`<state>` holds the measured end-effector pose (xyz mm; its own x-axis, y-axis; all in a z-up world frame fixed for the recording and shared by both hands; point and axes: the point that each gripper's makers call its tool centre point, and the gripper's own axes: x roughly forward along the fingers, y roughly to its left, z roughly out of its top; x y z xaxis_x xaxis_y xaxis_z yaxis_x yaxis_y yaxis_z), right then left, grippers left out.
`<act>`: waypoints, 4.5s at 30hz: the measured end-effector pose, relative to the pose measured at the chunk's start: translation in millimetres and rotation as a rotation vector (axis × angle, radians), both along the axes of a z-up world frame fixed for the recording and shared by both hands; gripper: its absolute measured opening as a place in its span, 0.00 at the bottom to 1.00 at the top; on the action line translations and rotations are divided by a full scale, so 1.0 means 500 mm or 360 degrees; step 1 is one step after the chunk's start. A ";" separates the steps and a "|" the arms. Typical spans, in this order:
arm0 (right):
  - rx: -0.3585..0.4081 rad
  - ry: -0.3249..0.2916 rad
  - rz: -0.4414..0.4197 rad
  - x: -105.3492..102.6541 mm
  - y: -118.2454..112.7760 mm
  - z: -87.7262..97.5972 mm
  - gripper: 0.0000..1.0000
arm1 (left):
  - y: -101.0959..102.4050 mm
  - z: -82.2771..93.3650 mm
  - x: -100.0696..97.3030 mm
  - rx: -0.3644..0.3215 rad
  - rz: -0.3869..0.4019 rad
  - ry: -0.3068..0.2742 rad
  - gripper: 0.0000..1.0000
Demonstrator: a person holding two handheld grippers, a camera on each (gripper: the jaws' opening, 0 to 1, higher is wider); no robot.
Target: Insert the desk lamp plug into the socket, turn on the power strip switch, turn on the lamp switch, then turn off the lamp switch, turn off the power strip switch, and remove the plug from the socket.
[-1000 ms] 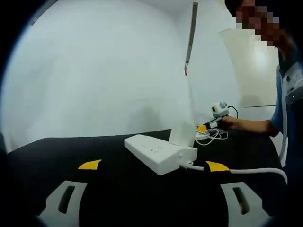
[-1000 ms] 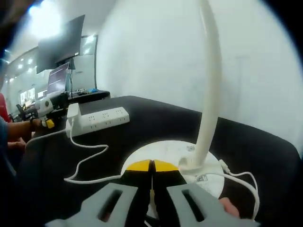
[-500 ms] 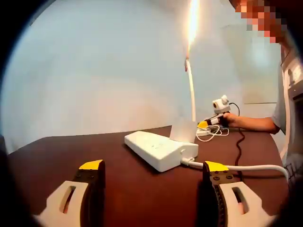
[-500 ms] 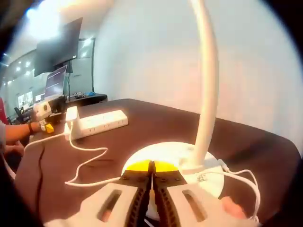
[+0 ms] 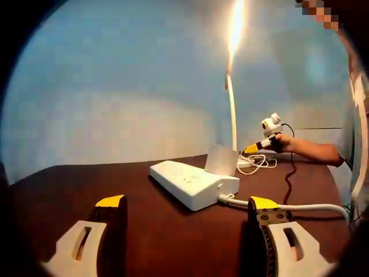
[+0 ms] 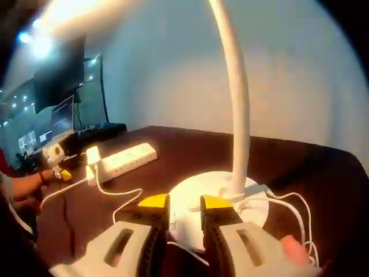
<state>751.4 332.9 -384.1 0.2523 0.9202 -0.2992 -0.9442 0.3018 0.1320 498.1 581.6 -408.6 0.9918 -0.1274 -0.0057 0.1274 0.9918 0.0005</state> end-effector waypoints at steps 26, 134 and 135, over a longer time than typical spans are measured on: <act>-0.0005 -0.0112 -0.0051 -0.165 -0.137 0.094 0.85 | -0.007 -0.001 0.006 -0.0008 0.0011 0.0024 0.89; 0.0127 -0.0278 -0.0294 0.002 -0.131 0.107 0.31 | -0.024 -0.016 0.011 0.0054 -0.0058 0.0069 0.89; 0.0118 -0.0277 -0.0287 0.008 -0.125 0.103 0.30 | -0.024 -0.016 0.012 0.0051 -0.0055 0.0072 0.89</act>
<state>755.2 270.3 -332.4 0.4561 0.8735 -0.1704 -0.8864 0.4630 0.0006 503.9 569.8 -416.7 0.9855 -0.1608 -0.0549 0.1624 0.9864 0.0258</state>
